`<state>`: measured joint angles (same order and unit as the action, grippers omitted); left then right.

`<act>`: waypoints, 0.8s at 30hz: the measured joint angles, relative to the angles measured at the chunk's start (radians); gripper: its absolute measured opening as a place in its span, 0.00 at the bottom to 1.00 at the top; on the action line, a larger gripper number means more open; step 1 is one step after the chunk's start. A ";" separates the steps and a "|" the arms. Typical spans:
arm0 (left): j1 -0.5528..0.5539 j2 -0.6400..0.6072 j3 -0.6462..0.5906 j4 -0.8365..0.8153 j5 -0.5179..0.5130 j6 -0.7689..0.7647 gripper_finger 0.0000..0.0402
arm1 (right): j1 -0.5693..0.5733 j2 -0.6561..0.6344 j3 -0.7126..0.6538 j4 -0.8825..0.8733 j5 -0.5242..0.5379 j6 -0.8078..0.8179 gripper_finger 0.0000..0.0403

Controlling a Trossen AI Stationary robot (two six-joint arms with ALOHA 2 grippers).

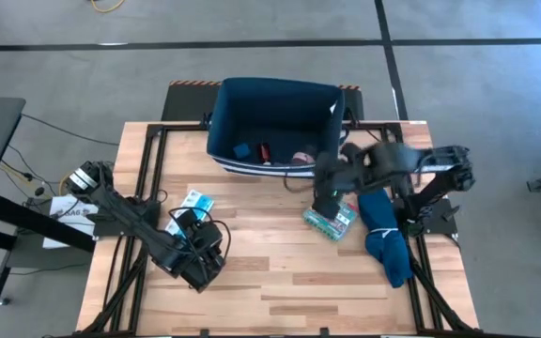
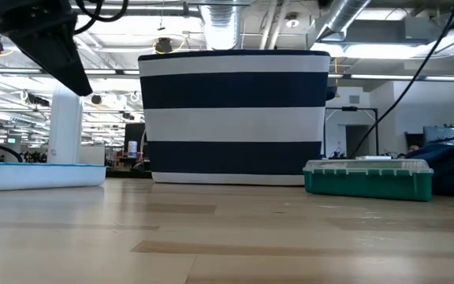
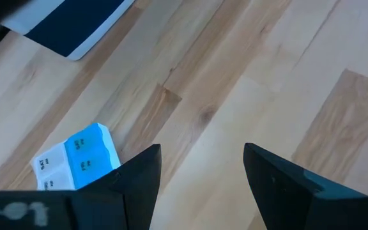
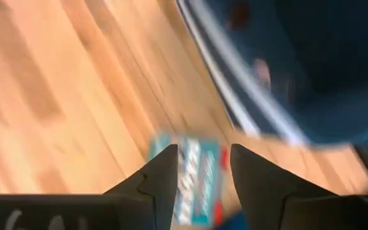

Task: Pick & place medical supplies in basket/bin
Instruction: Put the green first aid kit in the blue bin

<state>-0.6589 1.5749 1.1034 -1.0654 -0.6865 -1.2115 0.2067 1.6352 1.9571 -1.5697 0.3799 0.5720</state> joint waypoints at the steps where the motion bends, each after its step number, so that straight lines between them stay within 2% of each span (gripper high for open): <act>1: -0.006 0.000 0.000 -0.003 0.000 -0.003 0.53 | 0.009 -0.013 -0.069 -0.002 0.000 0.020 0.33; 8: -0.044 0.000 0.000 -0.002 -0.001 -0.004 0.53 | 0.011 -0.117 -0.556 -0.002 -0.015 0.248 0.32; 12: -0.042 0.000 0.000 -0.002 -0.001 -0.005 0.53 | -0.036 -0.139 -0.747 0.071 -0.018 0.289 0.25; 18: -0.028 0.000 0.000 -0.022 -0.001 -0.037 0.53 | -0.140 -0.087 -0.869 0.237 -0.102 0.217 0.03; 24: -0.018 0.000 0.000 -0.028 0.032 -0.046 0.53 | -0.211 0.024 -0.883 0.243 -0.166 0.167 0.01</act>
<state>-0.6767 1.5749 1.1034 -1.0931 -0.6541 -1.2576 -0.0045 1.6595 1.0737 -1.3268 0.2144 0.7388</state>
